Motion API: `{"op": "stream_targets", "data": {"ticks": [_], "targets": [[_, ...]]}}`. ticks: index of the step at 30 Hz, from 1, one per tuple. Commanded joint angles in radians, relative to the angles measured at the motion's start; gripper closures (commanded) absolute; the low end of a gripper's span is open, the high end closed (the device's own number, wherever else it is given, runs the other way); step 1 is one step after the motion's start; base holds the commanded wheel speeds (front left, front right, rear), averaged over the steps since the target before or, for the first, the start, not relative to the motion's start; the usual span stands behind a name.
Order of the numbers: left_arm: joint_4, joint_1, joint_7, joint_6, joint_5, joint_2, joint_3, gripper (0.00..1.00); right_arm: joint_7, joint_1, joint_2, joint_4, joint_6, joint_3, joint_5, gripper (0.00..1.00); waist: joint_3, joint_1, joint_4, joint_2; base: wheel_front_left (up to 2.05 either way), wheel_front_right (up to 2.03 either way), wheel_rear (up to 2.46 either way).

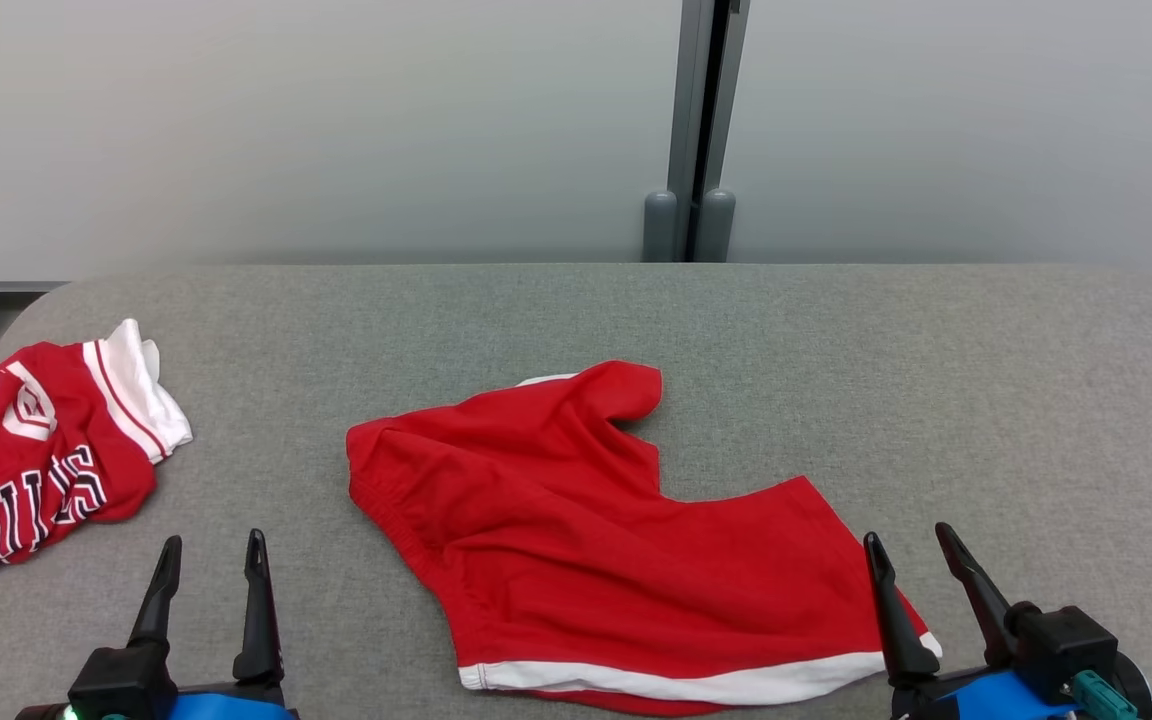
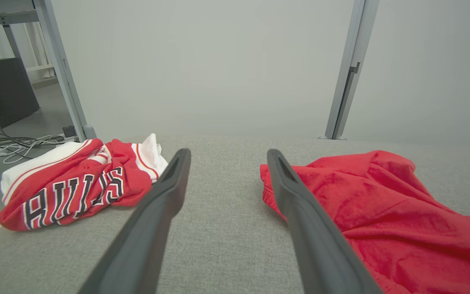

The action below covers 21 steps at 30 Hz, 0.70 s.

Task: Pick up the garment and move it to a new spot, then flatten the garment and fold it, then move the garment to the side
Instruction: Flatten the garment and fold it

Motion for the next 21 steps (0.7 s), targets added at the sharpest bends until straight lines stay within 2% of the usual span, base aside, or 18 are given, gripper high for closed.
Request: {"op": "stream_targets", "data": {"ticks": [1, 8, 11, 21], "targets": [[0.005, 0.001, -0.003, 0.003, 0.005, 0.001, 0.005, 0.0, -0.003, -0.006, -0.002, 0.005, 0.0, -0.001, -0.001, 0.0, 0.0, 0.0, -0.001, 0.0, 0.0, 0.0, 0.0], [0.045, -0.002, -0.003, -0.011, -0.031, -0.004, -0.065, 0.0, -0.003, -0.01, -0.002, 0.042, 0.0, -0.017, -0.005, 0.0, -0.002, 0.0, -0.008, 0.0, 0.0, 0.0, 0.0], [0.068, 0.007, -0.002, -0.014, -0.052, -0.003, -0.125, 0.0, -0.003, -0.019, -0.003, 0.066, 0.0, -0.037, -0.009, 0.0, -0.001, 0.0, -0.014, 0.0, 0.0, 0.0, 0.0], [0.17, -0.003, -0.003, -0.013, -0.107, 0.051, -0.337, 0.0, -0.003, -0.038, -0.002, 0.192, 0.0, -0.087, -0.027, 0.0, 0.015, 0.0, -0.026, 0.0, 0.0, 0.0, 0.0]]}}
